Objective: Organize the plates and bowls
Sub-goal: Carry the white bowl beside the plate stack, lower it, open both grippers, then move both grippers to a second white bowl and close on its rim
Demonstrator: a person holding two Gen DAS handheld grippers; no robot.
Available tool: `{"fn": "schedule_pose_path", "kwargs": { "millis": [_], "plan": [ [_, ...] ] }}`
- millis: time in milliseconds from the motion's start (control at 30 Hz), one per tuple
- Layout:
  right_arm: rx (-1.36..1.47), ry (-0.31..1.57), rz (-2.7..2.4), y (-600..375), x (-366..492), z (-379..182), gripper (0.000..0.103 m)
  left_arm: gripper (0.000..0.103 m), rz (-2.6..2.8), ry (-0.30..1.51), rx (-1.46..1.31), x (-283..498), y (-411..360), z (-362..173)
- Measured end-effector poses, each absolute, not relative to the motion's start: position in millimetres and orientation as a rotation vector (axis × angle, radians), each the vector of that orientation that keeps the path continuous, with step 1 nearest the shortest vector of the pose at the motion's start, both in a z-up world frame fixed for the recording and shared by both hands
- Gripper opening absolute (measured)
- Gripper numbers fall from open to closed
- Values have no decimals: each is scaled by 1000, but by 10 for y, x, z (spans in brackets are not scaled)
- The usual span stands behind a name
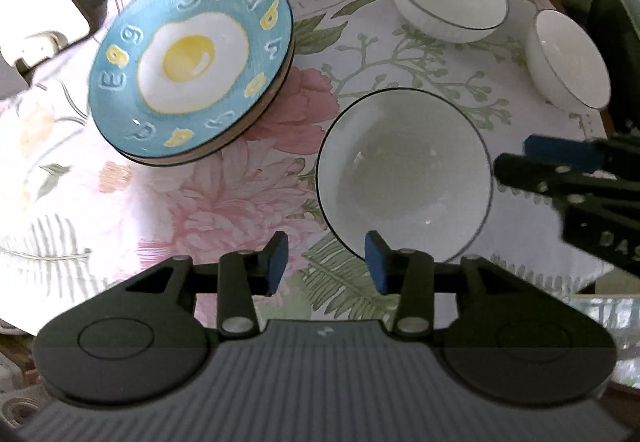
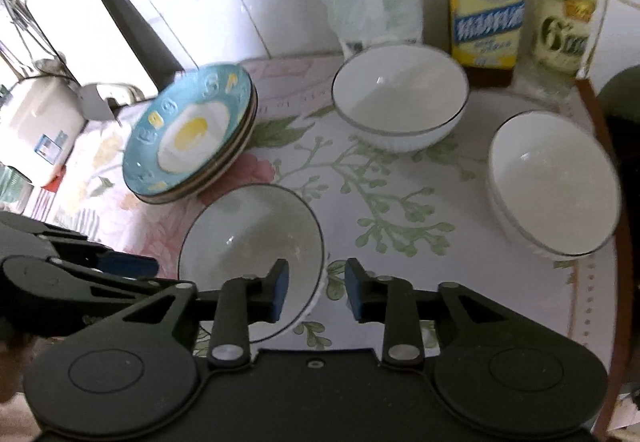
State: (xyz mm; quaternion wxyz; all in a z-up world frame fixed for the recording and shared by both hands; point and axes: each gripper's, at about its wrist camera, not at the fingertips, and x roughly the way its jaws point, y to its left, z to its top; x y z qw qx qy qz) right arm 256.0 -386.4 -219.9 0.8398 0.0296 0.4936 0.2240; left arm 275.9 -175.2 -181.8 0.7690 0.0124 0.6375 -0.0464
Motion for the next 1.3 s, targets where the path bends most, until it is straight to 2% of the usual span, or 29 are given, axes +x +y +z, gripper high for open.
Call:
{"fn": "schedule_pose_path", "kwargs": {
  "millis": [167,233,367,467,533,800,867,1033,1300],
  "plan": [
    [8,950,474,-4094,2398,-1914,51,52,-117,1362,78,2691,-1832,-1516],
    [-16,900,461,-4198,2334,-1791,59,56,-141,1359,94,2660,-1889,-1414],
    [-43,826,444,-4388,2248,-1617,60,65,-158,1313,146,2575,-2024,-1191],
    [-64,778,429,-4512,2188,-1526,61,66,-191,1278,166,2545,-2147,-1049],
    [-71,754,422,-4587,2149,-1484,70,66,-209,1264,174,2541,-2227,-975],
    [-82,699,397,-4864,2067,-1422,71,66,-269,1223,192,2603,-2573,-814],
    [-77,698,398,-4920,2077,-1444,71,70,-273,1220,199,2650,-2663,-806],
    [-71,722,389,-5028,2177,-1569,73,76,-309,1196,169,2782,-2855,-825],
    [8,748,319,-5173,2513,-1899,73,78,-320,1166,52,3138,-3137,-983]
  ]
}}
